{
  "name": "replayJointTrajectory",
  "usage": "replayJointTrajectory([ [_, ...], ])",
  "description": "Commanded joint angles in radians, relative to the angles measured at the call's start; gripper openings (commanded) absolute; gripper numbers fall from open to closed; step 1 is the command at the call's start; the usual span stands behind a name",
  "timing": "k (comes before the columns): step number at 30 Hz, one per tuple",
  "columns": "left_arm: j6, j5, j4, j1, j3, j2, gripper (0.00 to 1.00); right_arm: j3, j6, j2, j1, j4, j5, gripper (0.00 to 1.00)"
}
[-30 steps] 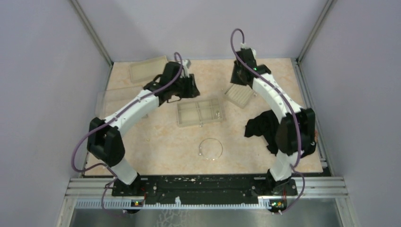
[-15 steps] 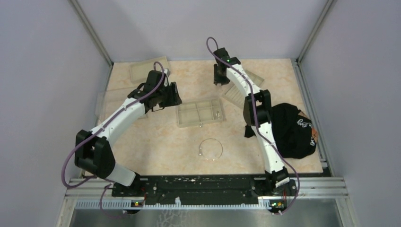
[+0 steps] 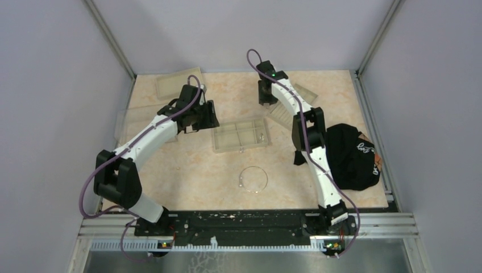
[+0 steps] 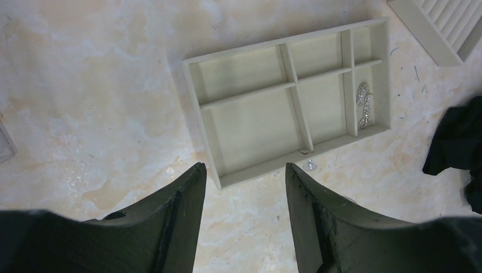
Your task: Organize the mixed jewelry
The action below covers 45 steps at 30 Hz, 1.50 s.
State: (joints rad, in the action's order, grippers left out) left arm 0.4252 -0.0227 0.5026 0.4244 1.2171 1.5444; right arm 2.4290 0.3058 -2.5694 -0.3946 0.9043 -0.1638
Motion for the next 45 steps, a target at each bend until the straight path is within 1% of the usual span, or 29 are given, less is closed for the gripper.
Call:
replayJointTrajectory([
  [1,-0.011,-0.005,0.007,-0.004,0.043,0.019,0.6,-0.039,-0.025,0.012,0.004,-0.025,-0.04,0.37],
  [8,-0.009,-0.008,0.001,-0.004,0.044,0.031,0.59,-0.126,-0.007,0.025,0.005,-0.054,-0.01,0.36],
  [16,-0.014,-0.004,0.011,-0.004,0.036,0.044,0.59,-0.227,0.009,0.078,0.005,-0.106,0.019,0.21],
  [21,-0.005,-0.02,0.005,-0.004,0.037,0.045,0.58,-0.24,0.019,0.081,0.005,-0.101,0.024,0.17],
  [27,-0.001,-0.02,0.004,-0.005,0.033,0.045,0.58,-0.244,0.031,0.107,0.005,-0.108,0.046,0.09],
  [33,-0.002,-0.024,0.002,-0.004,0.033,0.041,0.58,-0.234,0.041,0.138,0.005,-0.113,0.07,0.08],
  [42,-0.002,-0.032,-0.003,-0.004,0.018,0.027,0.58,-0.233,0.035,0.147,0.005,-0.087,0.053,0.25],
  [45,-0.002,-0.031,-0.005,-0.004,0.01,0.022,0.58,-0.253,0.039,0.155,0.005,-0.092,0.055,0.28],
])
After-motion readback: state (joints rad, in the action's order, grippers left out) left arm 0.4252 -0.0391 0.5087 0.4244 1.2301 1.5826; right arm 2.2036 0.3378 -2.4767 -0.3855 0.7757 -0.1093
